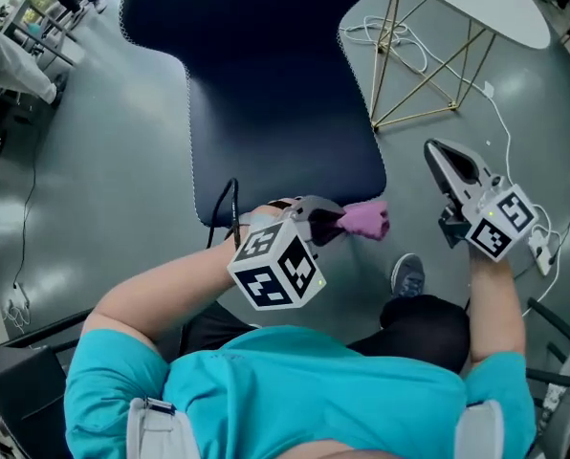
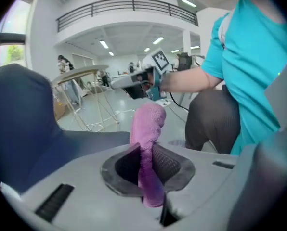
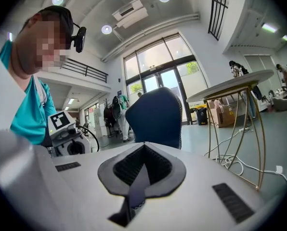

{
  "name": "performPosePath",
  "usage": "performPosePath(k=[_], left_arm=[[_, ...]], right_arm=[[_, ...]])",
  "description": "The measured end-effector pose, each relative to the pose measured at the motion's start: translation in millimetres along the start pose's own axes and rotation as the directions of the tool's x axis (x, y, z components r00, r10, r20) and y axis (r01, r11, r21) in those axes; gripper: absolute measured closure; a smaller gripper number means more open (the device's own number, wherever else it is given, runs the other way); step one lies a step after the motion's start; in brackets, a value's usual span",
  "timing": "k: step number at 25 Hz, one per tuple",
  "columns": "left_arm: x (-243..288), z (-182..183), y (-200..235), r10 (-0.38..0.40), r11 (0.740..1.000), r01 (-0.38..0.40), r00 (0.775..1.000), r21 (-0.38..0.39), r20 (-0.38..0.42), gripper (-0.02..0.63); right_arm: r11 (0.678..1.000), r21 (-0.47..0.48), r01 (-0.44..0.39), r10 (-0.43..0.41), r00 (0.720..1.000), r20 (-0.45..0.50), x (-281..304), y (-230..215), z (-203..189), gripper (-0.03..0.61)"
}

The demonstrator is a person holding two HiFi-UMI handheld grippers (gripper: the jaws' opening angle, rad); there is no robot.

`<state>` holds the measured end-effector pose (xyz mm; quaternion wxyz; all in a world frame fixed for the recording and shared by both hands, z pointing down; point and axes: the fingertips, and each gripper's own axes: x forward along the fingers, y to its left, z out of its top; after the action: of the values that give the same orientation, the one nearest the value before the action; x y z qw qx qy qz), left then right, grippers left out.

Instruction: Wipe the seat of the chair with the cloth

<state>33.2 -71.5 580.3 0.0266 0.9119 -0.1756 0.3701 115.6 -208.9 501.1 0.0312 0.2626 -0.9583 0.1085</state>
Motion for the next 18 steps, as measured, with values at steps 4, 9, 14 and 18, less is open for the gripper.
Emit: performPosePath(k=[4,9,14,18], left_arm=[[-57.3,19.8,54.6,0.145,0.979,-0.115,0.974,-0.171,0.177,0.563],[-146.6,49.3,95.2,0.365,0.898,-0.266,0.895,-0.350,0.256,0.563],[-238.9,61.5,116.7,0.516,0.784,-0.344,0.824,-0.516,0.235,0.563],[-310.4,102.9,117.6,0.598,0.696,-0.392,0.780,-0.601,0.184,0.563]], right_arm=[[0.996,-0.001,-0.094,0.094,0.995,-0.025,50.7,-2.6,10.2,0.588],[0.980,0.047,-0.192,0.195,0.977,-0.081,76.5,19.1,41.6,0.588],[0.976,0.103,-0.194,0.201,0.977,-0.065,91.9,43.3,140.8,0.588],[0.973,0.140,-0.185,0.193,0.980,-0.046,73.2,56.4,239.3,0.588]])
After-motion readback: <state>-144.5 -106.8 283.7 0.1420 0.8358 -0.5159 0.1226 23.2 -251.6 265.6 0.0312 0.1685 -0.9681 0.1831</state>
